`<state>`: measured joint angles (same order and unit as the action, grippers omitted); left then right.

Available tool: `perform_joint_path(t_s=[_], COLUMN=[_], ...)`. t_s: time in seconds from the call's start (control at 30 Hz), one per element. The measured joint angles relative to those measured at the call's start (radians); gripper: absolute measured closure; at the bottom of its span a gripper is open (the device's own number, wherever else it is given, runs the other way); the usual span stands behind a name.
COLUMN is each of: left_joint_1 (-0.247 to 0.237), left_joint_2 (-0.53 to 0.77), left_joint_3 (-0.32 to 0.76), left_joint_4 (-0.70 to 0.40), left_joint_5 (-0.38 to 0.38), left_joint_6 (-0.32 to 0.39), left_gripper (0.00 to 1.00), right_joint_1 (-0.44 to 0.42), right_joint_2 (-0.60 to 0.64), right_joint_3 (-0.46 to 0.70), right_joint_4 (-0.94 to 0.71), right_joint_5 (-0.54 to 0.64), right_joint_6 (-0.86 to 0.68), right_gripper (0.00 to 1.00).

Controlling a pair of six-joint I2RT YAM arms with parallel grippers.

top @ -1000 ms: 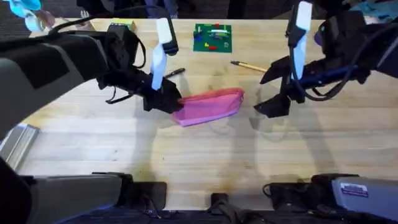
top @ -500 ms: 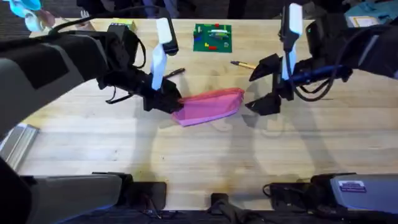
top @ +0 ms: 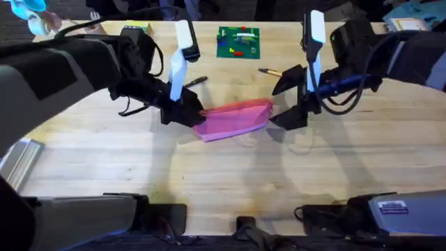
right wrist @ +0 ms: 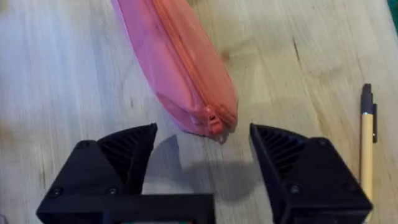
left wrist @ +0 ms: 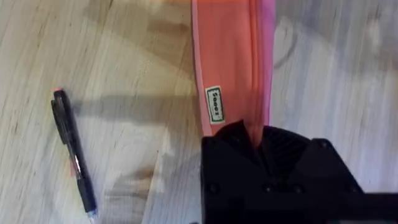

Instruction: Unzip the bag, pick up the pens from the table one at a time and place them inside, then zip the bag closed.

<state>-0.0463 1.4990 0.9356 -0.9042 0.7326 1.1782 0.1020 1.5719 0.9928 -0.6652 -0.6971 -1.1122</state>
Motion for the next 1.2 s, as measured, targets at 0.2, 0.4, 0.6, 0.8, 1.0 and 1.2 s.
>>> perform_joint_path(t_s=[0.2, 0.4, 0.6, 0.8, 1.0, 1.2], left_joint_1=[0.0, 0.0, 0.0, 0.0, 0.0, 0.0], left_joint_2=[0.0, 0.0, 0.0, 0.0, 0.0, 0.0], left_joint_3=[0.0, 0.0, 0.0, 0.0, 0.0, 0.0], left_joint_4=[0.003, 0.003, 0.003, 0.004, 0.003, 0.003], left_joint_5=[0.0, 0.0, 0.0, 0.0, 0.0, -0.001], left_joint_6=[0.0, 0.0, 0.0, 0.0, 0.0, 0.0], left_gripper=[0.958, 0.958, 0.959, 0.959, 0.959, 0.959], right_joint_1=[0.0, 0.001, 0.001, 0.001, 0.001, 0.001], right_joint_2=[0.0, 0.0, 0.011, 0.027, 0.026, -0.004], right_joint_3=[0.0, 0.0, 0.0, 0.001, 0.001, 0.002], right_joint_4=[0.005, 0.008, 0.028, 0.031, 0.024, 0.009], right_joint_5=[0.0, 0.0, 0.0, 0.0, 0.0, 0.002], right_joint_6=[-0.003, -0.008, -0.011, -0.011, -0.011, -0.011], right_gripper=[0.275, 0.432, 0.667, 0.965, 0.972, 0.971])
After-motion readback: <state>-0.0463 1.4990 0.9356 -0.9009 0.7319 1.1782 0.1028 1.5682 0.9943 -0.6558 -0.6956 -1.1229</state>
